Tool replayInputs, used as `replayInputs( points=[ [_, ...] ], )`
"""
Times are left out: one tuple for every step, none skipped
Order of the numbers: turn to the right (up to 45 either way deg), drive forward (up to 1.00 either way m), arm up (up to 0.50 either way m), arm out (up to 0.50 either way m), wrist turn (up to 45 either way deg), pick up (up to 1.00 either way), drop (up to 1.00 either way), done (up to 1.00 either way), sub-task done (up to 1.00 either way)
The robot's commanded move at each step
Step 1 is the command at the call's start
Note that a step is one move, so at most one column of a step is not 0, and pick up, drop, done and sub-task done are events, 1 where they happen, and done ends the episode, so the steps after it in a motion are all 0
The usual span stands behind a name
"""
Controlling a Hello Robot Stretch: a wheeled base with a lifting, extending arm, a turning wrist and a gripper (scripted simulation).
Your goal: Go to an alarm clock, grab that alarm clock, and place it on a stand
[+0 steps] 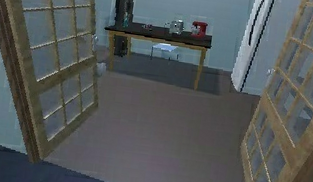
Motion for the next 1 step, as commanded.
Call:
replayInputs(
  points=[
    [0.0,0.0,-0.32,0.0,0.0,0.0,0.0,0.0,0.0]
  ],
)
